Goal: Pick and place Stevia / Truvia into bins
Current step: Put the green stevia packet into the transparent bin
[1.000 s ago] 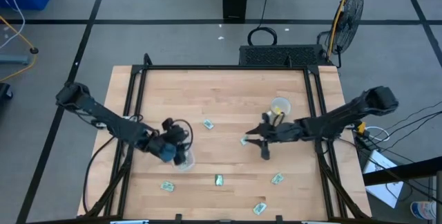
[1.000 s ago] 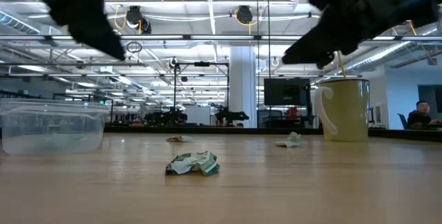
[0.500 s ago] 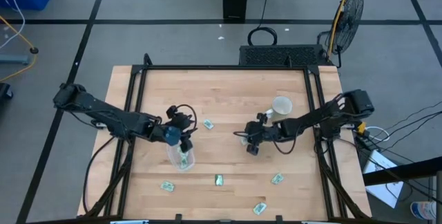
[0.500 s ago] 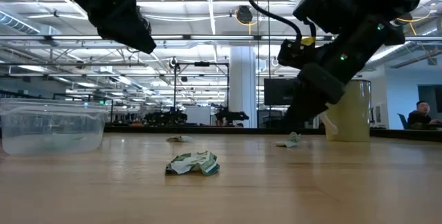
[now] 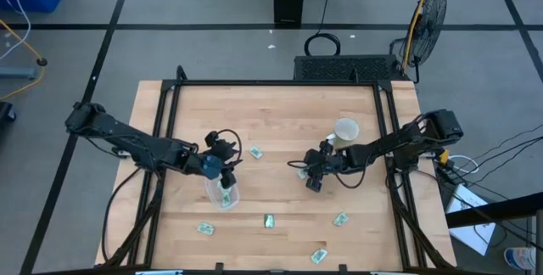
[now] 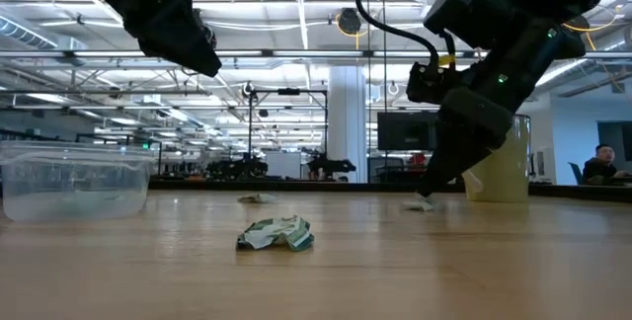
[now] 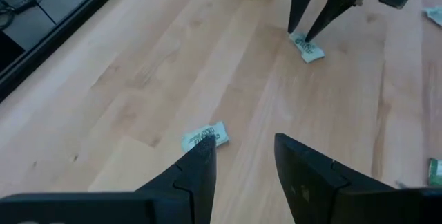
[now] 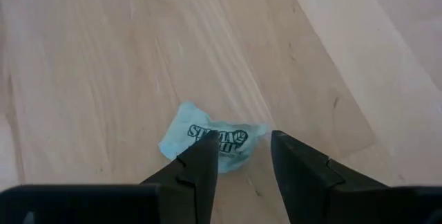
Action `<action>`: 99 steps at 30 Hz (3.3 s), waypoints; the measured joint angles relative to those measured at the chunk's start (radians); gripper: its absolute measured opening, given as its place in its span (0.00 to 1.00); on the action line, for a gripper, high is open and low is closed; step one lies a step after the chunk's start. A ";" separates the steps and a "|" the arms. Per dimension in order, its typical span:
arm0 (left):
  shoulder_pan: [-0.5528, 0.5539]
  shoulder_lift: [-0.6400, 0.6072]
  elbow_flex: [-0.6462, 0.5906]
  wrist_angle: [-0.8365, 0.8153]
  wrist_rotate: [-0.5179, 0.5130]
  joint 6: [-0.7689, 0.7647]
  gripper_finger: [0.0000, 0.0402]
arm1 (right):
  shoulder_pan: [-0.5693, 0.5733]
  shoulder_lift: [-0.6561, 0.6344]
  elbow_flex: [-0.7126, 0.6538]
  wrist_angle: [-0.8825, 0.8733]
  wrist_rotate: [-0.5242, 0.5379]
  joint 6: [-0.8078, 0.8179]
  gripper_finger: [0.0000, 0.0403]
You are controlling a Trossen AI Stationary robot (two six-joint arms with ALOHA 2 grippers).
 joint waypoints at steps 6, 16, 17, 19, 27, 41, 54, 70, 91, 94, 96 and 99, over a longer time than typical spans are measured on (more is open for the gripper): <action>0.000 0.000 0.000 0.002 -0.003 -0.003 0.38 | 0.000 0.001 0.000 -0.006 -0.003 0.005 0.22; 0.000 0.005 0.000 0.037 0.001 -0.016 0.38 | 0.005 0.001 0.000 0.051 -0.052 -0.022 0.01; 0.000 0.009 0.000 0.047 0.004 -0.016 0.38 | 0.010 -0.003 0.000 0.077 -0.052 -0.036 0.01; 0.000 0.020 0.000 0.075 0.027 -0.006 0.38 | 0.026 -0.015 0.000 0.141 -0.055 -0.075 0.00; 0.013 0.143 0.000 0.311 0.127 -0.056 0.38 | 0.116 -0.024 0.028 0.420 0.067 -0.292 0.00; 0.085 0.415 0.000 0.877 0.350 -0.089 0.38 | 0.198 -0.022 0.026 0.537 0.320 -0.535 0.00; 0.124 0.524 0.000 1.051 0.405 -0.084 0.38 | 0.186 -0.022 0.026 0.561 0.318 -0.550 0.00; 0.138 0.533 0.000 1.066 0.412 -0.048 0.14 | 0.182 -0.022 0.026 0.598 0.236 -0.546 0.00; 0.060 0.152 0.000 0.256 0.394 -0.138 0.01 | 0.205 -0.022 0.026 0.553 0.242 -0.542 0.42; -0.014 0.057 0.000 -0.020 0.305 -0.292 0.01 | 0.205 -0.022 0.026 0.544 0.242 -0.542 0.43; -0.077 0.034 0.000 -0.186 0.245 -0.450 0.01 | 0.205 -0.022 0.026 0.541 0.242 -0.542 0.43; -0.169 0.034 -0.029 -0.297 0.224 -0.636 0.01 | 0.205 -0.022 0.026 0.541 0.242 -0.542 0.43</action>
